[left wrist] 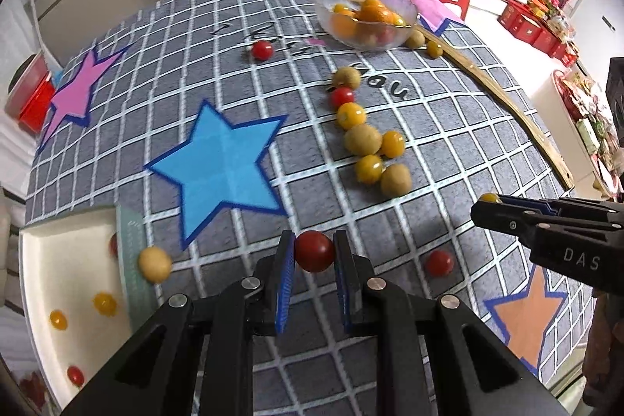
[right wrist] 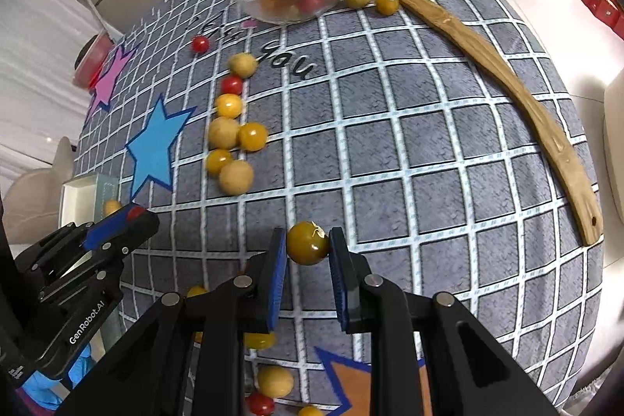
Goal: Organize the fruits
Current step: 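Carry both tomatoes into the white tray and open both grippers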
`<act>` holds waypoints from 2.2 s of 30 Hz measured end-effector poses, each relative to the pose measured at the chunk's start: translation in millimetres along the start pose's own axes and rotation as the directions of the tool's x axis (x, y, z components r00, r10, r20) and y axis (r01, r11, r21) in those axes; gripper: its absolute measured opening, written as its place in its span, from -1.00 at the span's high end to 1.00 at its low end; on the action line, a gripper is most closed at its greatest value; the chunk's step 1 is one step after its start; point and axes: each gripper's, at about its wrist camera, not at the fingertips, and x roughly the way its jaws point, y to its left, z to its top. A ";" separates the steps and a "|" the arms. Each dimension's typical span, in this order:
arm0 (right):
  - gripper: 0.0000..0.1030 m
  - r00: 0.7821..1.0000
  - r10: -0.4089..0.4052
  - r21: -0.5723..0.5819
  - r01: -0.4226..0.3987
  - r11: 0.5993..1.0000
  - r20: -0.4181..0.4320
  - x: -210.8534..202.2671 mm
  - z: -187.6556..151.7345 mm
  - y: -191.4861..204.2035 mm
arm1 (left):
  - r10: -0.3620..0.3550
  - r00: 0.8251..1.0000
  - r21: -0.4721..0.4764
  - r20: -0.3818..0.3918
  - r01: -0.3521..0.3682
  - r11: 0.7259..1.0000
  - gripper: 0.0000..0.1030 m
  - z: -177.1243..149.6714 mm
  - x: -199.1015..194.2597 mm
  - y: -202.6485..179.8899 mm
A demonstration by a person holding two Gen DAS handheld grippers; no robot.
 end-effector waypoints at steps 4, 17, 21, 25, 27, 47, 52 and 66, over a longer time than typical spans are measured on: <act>0.54 1.000 0.007 -0.027 -0.007 1.000 -0.005 1.2 2.6 18.5 | 0.012 1.000 -0.017 0.005 -0.012 1.000 0.60 -9.2 -7.8 12.6; 0.54 0.998 0.052 -0.177 -0.058 0.983 -0.035 13.9 6.9 109.3 | 0.083 0.996 -0.146 0.017 -0.080 0.986 0.59 -44.4 -33.6 82.7; 0.54 0.996 0.072 -0.233 -0.083 0.969 -0.053 19.9 5.0 144.0 | 0.122 0.993 -0.207 0.007 -0.118 0.971 0.60 -61.9 -40.7 112.6; 0.54 0.993 0.091 -0.286 -0.108 0.952 -0.074 26.9 1.2 180.0 | 0.157 0.988 -0.274 -0.010 -0.154 0.949 0.59 -83.0 -48.4 143.8; 0.54 0.991 0.099 -0.315 -0.122 0.941 -0.088 30.9 -1.7 198.6 | 0.172 0.985 -0.308 -0.019 -0.170 0.936 0.59 -93.7 -51.9 158.6; 0.54 0.975 0.071 -0.513 -0.172 0.841 -0.210 97.5 -46.1 324.5 | 0.266 0.956 -0.496 -0.123 -0.292 0.818 0.59 -175.9 -52.0 238.5; 0.54 0.976 0.047 -0.533 -0.155 0.832 -0.212 107.7 -49.3 329.8 | 0.288 0.949 -0.485 -0.129 -0.314 0.816 0.59 -176.7 -47.6 234.5; -0.25 0.972 0.066 -0.530 -0.178 0.829 -0.224 115.4 -48.7 335.1 | 0.348 0.930 -0.407 -0.122 -0.366 0.837 -0.52 -175.0 -50.0 223.1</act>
